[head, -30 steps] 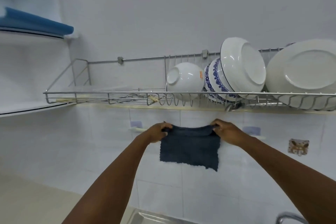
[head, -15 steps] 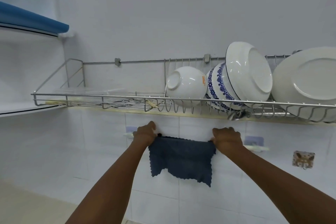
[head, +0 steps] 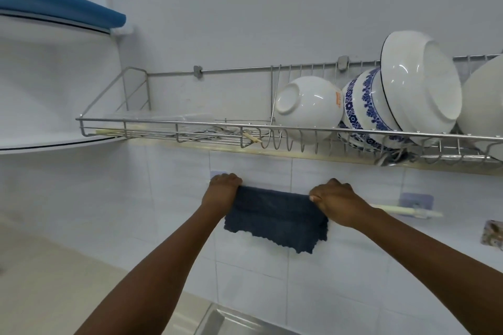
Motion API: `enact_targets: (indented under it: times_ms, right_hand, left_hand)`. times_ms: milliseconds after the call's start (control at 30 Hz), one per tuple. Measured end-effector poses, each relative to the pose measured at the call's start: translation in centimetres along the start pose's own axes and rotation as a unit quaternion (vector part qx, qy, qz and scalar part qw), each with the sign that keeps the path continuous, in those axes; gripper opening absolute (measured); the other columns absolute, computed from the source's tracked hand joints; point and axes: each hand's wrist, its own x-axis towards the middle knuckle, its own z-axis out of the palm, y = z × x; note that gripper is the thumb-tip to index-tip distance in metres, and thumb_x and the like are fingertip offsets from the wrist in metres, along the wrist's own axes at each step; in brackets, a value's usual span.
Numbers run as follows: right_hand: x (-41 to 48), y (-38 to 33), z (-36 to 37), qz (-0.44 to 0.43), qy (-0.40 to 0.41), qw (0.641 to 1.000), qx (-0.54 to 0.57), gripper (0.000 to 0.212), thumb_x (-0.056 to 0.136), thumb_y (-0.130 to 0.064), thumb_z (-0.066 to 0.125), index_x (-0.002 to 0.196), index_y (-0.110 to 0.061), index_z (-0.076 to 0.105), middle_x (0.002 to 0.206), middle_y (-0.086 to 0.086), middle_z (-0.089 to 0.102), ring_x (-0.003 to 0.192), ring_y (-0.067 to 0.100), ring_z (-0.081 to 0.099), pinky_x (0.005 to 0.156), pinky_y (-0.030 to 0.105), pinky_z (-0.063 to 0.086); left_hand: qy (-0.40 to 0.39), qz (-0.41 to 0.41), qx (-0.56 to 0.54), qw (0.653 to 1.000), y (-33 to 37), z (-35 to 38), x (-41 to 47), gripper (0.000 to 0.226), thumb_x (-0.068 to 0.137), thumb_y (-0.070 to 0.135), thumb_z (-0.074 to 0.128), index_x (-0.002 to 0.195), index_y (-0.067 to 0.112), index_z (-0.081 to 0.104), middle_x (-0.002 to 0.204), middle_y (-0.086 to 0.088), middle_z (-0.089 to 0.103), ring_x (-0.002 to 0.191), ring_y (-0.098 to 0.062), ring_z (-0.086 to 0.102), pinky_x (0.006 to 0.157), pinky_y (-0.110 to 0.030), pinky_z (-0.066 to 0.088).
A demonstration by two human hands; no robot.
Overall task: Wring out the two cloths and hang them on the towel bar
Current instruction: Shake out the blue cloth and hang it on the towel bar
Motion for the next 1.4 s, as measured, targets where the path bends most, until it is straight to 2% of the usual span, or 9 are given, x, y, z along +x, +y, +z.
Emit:
enact_targets:
  times_ms: [133, 400, 733, 833, 1033, 1100, 1167, 1267, 1400]
  right_hand:
    - [-0.1, -0.8, 1.8, -0.033, 0.051, 0.995, -0.074, 0.035, 0.1, -0.035, 0.03, 0.128, -0.02, 0.045, 0.132, 0.007, 0.046, 0.117, 0.029, 0.041, 0.099, 0.041, 0.036]
    - [0.8, -1.7, 3.5, -0.059, 0.093, 0.993, 0.047, 0.038, 0.096, -0.032, 0.046, 0.132, -0.02, 0.042, 0.13, 0.006, 0.049, 0.109, 0.025, 0.052, 0.097, 0.035, 0.047]
    - [-2.1, -1.4, 5.4, -0.075, 0.167, 0.964, 0.192, 0.027, 0.093, -0.026, 0.051, 0.117, -0.014, 0.055, 0.114, 0.005, 0.064, 0.096, 0.02, 0.061, 0.086, 0.026, 0.047]
    - [-1.6, -1.3, 5.7, -0.081, 0.177, 0.966, 0.169, 0.035, 0.092, -0.033, 0.053, 0.122, -0.017, 0.051, 0.119, 0.003, 0.063, 0.101, 0.017, 0.059, 0.089, 0.022, 0.043]
    - [-1.4, -1.6, 5.1, -0.064, 0.156, 0.983, 0.071, 0.043, 0.088, -0.034, 0.056, 0.126, -0.018, 0.043, 0.125, 0.003, 0.058, 0.108, 0.021, 0.056, 0.102, 0.036, 0.042]
    - [-1.6, -1.5, 5.0, -0.064, 0.154, 0.985, 0.053, 0.046, 0.089, -0.033, 0.055, 0.13, -0.02, 0.041, 0.132, 0.002, 0.053, 0.116, 0.022, 0.052, 0.106, 0.038, 0.038]
    - [-2.1, -1.5, 5.1, -0.067, 0.185, 0.978, 0.068, 0.046, 0.088, -0.029, 0.055, 0.132, -0.018, 0.043, 0.136, 0.003, 0.05, 0.122, 0.022, 0.049, 0.108, 0.039, 0.036]
    - [-4.0, -1.4, 5.6, -0.06, 0.242, 0.965, 0.086, 0.04, 0.083, -0.021, 0.063, 0.122, -0.015, 0.055, 0.126, 0.006, 0.06, 0.113, 0.024, 0.057, 0.099, 0.038, 0.045]
    - [-8.3, -0.8, 7.5, -0.034, 0.246, 0.962, 0.112, 0.041, 0.084, -0.023, 0.067, 0.123, -0.015, 0.055, 0.125, 0.008, 0.06, 0.112, 0.027, 0.057, 0.095, 0.037, 0.045]
  left_hand:
    - [0.008, 0.014, 0.14, 0.99, -1.3, 0.3, -1.4, 0.039, 0.094, 0.018, 0.058, 0.132, 0.02, 0.052, 0.139, -0.01, 0.054, 0.136, -0.029, 0.041, 0.122, -0.052, 0.009]
    - [0.037, -0.04, 0.181, 0.982, -1.7, -0.2, -2.9, 0.049, 0.093, 0.021, 0.06, 0.139, 0.023, 0.042, 0.148, -0.009, 0.045, 0.146, -0.031, 0.023, 0.117, -0.057, -0.009]
    - [-0.008, -0.044, 0.23, 0.972, -1.9, 1.2, -3.5, 0.082, 0.089, 0.041, 0.061, 0.15, 0.015, 0.013, 0.16, -0.01, 0.019, 0.147, -0.04, 0.012, 0.116, -0.062, 0.0]
    - [-0.002, -0.031, 0.208, 0.978, -1.9, 1.4, -3.4, 0.082, 0.089, 0.043, 0.062, 0.15, 0.016, 0.015, 0.161, -0.008, 0.019, 0.148, -0.037, 0.01, 0.117, -0.061, 0.0]
    - [-0.002, -0.03, 0.185, 0.982, -1.8, 1.6, -3.7, 0.083, 0.089, 0.041, 0.062, 0.151, 0.018, 0.012, 0.162, -0.008, 0.014, 0.148, -0.038, 0.011, 0.116, -0.062, 0.003]
    - [0.014, -0.036, 0.156, 0.987, -1.0, 1.7, -3.9, 0.085, 0.084, 0.039, 0.069, 0.15, 0.018, 0.019, 0.16, -0.01, 0.02, 0.147, -0.039, 0.016, 0.116, -0.061, 0.008]
    - [0.066, -0.022, 0.109, 0.992, 0.7, 2.3, -4.4, 0.083, 0.073, 0.032, 0.081, 0.142, 0.017, 0.039, 0.152, -0.013, 0.039, 0.139, -0.039, 0.036, 0.112, -0.059, 0.027]
    - [0.116, 0.012, -0.024, 0.993, 4.9, 3.7, -6.7, 0.049, 0.079, 0.021, 0.077, 0.123, 0.01, 0.058, 0.126, -0.012, 0.064, 0.114, -0.03, 0.061, 0.098, -0.042, 0.052]
    - [0.111, 0.086, -0.138, 0.98, 11.3, 5.7, -11.9, 0.023, 0.09, 0.019, 0.063, 0.112, 0.012, 0.066, 0.11, -0.009, 0.07, 0.1, -0.025, 0.066, 0.091, -0.032, 0.051]
